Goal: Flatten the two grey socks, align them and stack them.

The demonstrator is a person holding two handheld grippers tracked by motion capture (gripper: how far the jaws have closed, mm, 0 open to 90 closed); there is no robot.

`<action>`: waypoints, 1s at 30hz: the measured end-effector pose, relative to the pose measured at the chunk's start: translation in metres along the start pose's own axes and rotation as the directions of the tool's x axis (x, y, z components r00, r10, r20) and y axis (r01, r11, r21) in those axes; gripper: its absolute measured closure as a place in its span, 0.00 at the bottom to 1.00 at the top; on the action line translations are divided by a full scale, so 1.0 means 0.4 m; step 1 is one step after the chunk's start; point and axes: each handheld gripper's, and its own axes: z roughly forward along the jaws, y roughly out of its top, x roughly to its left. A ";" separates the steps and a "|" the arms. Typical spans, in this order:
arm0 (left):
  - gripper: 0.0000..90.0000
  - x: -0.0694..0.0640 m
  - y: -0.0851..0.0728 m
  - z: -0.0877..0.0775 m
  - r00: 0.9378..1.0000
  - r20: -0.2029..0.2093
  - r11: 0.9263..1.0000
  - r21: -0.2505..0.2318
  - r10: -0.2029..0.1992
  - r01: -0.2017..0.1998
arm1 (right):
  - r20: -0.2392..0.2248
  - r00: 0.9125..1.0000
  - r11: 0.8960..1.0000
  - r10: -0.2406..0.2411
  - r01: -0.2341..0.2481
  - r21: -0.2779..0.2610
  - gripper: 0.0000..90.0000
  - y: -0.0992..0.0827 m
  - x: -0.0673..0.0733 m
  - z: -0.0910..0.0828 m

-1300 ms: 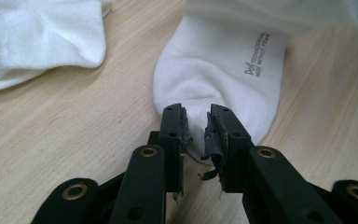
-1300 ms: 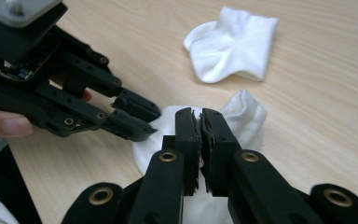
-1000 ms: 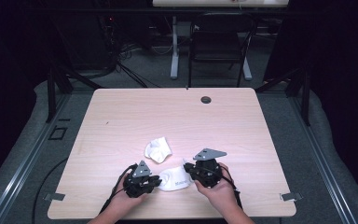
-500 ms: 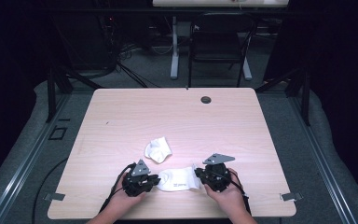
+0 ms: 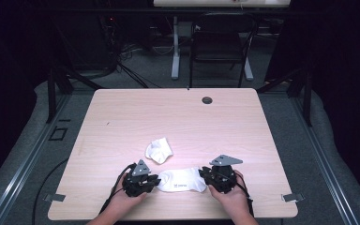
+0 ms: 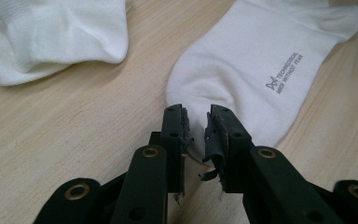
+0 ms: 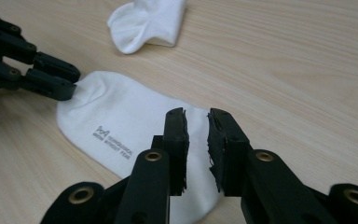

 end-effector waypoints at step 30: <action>0.82 0.016 0.000 -0.018 0.998 -0.020 0.996 0.072 0.052 -0.050 | -0.030 0.998 0.979 -0.049 0.054 0.196 0.87 -0.028 0.039 0.087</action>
